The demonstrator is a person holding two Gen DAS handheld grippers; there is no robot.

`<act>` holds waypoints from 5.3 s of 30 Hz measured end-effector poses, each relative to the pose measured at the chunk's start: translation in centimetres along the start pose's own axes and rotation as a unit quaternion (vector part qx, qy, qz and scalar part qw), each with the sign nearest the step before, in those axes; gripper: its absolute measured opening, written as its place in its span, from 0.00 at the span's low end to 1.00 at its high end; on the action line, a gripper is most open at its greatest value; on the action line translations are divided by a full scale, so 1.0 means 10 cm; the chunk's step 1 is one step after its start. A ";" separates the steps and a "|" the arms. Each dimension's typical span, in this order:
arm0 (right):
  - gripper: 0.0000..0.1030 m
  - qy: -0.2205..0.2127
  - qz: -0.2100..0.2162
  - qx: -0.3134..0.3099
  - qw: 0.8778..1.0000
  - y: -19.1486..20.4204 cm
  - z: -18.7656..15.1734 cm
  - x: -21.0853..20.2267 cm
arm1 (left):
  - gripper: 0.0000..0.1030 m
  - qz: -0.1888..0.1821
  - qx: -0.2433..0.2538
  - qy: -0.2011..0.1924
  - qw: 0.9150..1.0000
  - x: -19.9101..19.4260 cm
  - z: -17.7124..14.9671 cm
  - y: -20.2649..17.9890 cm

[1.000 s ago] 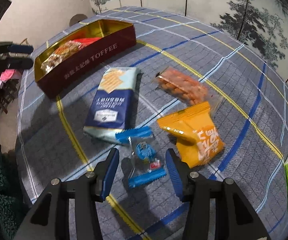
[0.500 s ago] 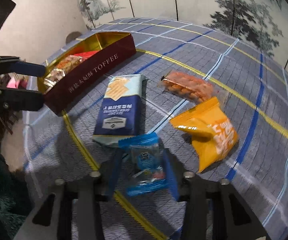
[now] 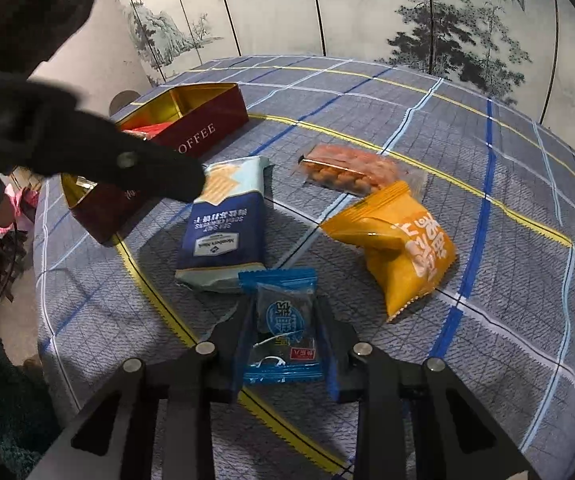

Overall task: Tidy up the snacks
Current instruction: 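Grasp the blue-wrapped candy on the cloth with the right tool, then grasp and lift the blue soda cracker pack with the left tool while the right tool holds the candy, then lower the cracker pack into the tin and open the left tool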

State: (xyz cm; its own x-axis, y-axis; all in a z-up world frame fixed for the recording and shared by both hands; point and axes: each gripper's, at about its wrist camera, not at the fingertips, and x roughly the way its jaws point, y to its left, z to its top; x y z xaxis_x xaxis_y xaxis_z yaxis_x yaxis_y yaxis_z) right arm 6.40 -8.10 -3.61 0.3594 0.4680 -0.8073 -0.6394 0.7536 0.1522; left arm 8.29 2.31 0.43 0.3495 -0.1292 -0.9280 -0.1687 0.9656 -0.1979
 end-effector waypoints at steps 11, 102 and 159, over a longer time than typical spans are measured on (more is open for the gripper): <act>0.30 -0.012 0.016 0.018 1.000 0.00 -0.01 0.04 | 0.84 0.024 -0.024 0.001 0.999 0.09 -0.01 0.09; 0.31 -0.031 -0.160 0.066 0.984 -0.59 0.10 0.04 | 0.47 0.044 0.168 0.035 0.984 0.35 -0.33 0.00; 0.31 -0.032 -0.162 0.065 0.984 -0.59 0.09 0.04 | 0.45 0.092 0.049 -0.060 0.993 -0.65 0.09 1.46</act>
State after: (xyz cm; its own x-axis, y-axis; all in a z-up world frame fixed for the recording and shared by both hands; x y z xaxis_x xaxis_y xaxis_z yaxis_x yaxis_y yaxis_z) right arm 10.92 -11.89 -4.31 0.5750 0.2176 -0.7887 -0.3926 0.9191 -0.0327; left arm 4.42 17.50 3.86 0.4295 0.0743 -0.9000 -0.1524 0.9883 0.0088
